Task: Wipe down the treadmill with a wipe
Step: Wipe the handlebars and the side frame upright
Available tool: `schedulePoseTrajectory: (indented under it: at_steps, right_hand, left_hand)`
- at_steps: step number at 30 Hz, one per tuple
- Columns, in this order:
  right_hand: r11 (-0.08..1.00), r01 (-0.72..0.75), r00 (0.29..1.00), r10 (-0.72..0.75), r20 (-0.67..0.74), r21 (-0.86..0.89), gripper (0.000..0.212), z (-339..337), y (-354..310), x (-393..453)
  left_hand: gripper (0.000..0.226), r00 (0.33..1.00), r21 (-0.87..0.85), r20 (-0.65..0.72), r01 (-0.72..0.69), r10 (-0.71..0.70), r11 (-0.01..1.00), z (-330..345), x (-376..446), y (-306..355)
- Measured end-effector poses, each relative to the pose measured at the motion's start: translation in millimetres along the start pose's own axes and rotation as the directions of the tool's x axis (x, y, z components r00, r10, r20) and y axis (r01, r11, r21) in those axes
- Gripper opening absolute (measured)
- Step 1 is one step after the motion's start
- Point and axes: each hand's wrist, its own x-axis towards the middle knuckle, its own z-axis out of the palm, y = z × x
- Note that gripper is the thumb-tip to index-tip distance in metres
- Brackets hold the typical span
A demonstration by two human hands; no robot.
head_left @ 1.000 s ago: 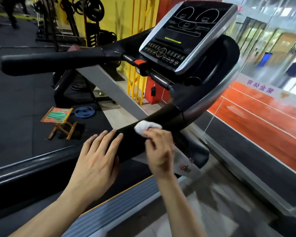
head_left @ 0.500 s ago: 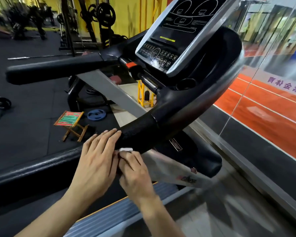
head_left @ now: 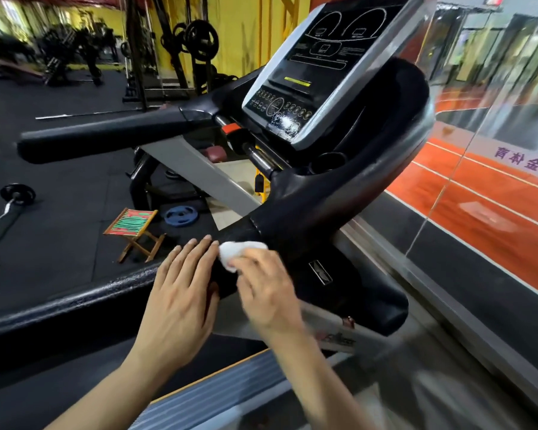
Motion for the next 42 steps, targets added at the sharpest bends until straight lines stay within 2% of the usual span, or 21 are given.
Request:
schedulePoseTrajectory:
  at_steps: [3,5,7,9,11,14,17,19,21,24,25,27,28,31,32,33,35,36,37,40,42]
  right_hand:
    - [0.991,0.134,0.987,-0.136,0.088,0.025,0.024,-10,14,14]
    - [0.990,0.139,0.989,-0.139,0.041,0.016,0.028,-27,37,33]
    - [0.997,-0.038,0.991,0.030,-0.130,-0.065,0.025,-43,67,58]
    - [0.956,-0.273,0.923,0.229,-0.311,-0.107,0.023,-55,89,79]
    - [0.934,-0.346,0.878,0.291,-0.380,-0.086,0.024,-56,88,80]
    - [0.953,-0.303,0.897,0.283,-0.339,-0.007,0.023,-26,45,41]
    - [0.938,-0.328,0.931,0.341,-0.130,0.107,0.026,21,-15,-24]
    - [0.937,-0.329,0.939,0.337,-0.062,0.113,0.035,33,-30,-43]
    - [0.936,-0.332,0.938,0.340,-0.061,0.119,0.042,29,-23,-38]
    - [0.944,-0.299,0.940,0.317,-0.129,0.141,0.014,21,-12,-30]
    - [0.935,-0.315,0.929,0.339,-0.152,0.160,0.011,21,-14,-31]
    - [0.898,-0.385,0.878,0.427,-0.217,0.210,0.017,26,-17,-34]
    - [0.864,-0.437,0.828,0.495,-0.264,0.251,0.023,30,-14,-38]
    - [0.684,-0.623,0.582,0.729,-0.360,0.378,0.040,36,9,-63]
    - [0.633,-0.674,0.531,0.774,-0.345,0.382,0.040,39,15,-76]
    - [0.597,-0.715,0.516,0.802,-0.301,0.363,0.038,45,19,-88]
    - [0.591,-0.718,0.558,0.805,-0.204,0.369,0.038,60,19,-102]
    - [0.627,-0.678,0.590,0.775,-0.224,0.383,0.037,70,20,-105]
    - [0.642,-0.653,0.585,0.764,-0.272,0.401,0.037,82,21,-107]
    - [0.616,-0.630,0.504,0.788,-0.355,0.473,0.037,105,7,-101]
    - [0.623,-0.592,0.521,0.780,-0.346,0.512,0.036,110,-26,-94]
  left_hand:
    - [0.060,0.999,-0.030,0.008,-0.033,0.033,0.999,3,8,6]
    - [0.060,0.999,-0.032,0.009,-0.051,0.052,0.998,5,11,9]
    - [0.060,0.997,-0.033,0.008,-0.070,0.071,0.997,8,14,11]
    - [0.061,0.996,-0.043,0.011,-0.090,0.090,0.995,11,18,13]
    - [0.061,0.995,-0.083,0.014,-0.101,0.103,0.991,12,24,15]
    - [0.061,0.992,-0.112,-0.014,-0.126,0.125,0.986,14,31,17]
    - [0.060,0.989,-0.161,-0.051,-0.147,0.140,0.976,17,30,14]
    - [0.058,0.990,-0.206,-0.058,-0.135,0.126,0.969,17,29,11]
    - [0.057,0.989,-0.205,-0.047,-0.150,0.143,0.967,15,29,9]
    - [0.058,0.976,-0.087,0.002,-0.217,0.218,0.972,12,26,6]
    - [0.061,0.973,-0.042,0.017,-0.229,0.230,0.973,12,23,5]
    - [0.071,0.972,0.049,0.044,-0.233,0.231,0.971,12,14,3]
    - [0.075,0.971,0.093,0.052,-0.236,0.231,0.967,12,7,1]
    - [0.079,0.962,0.177,0.081,-0.271,0.260,0.946,15,-19,-10]
    - [0.079,0.958,0.208,0.099,-0.284,0.268,0.936,15,-28,-15]
    - [0.080,0.954,0.244,0.124,-0.297,0.274,0.923,17,-36,-19]
    - [0.082,0.945,0.301,0.167,-0.319,0.280,0.899,17,-45,-24]
    - [0.083,0.941,0.317,0.175,-0.332,0.289,0.889,16,-46,-26]
    - [0.082,0.934,0.332,0.189,-0.350,0.302,0.876,14,-45,-27]
    - [0.079,0.918,0.377,0.237,-0.390,0.319,0.840,6,-43,-33]
    - [0.075,0.910,0.385,0.260,-0.405,0.324,0.829,1,-47,-39]
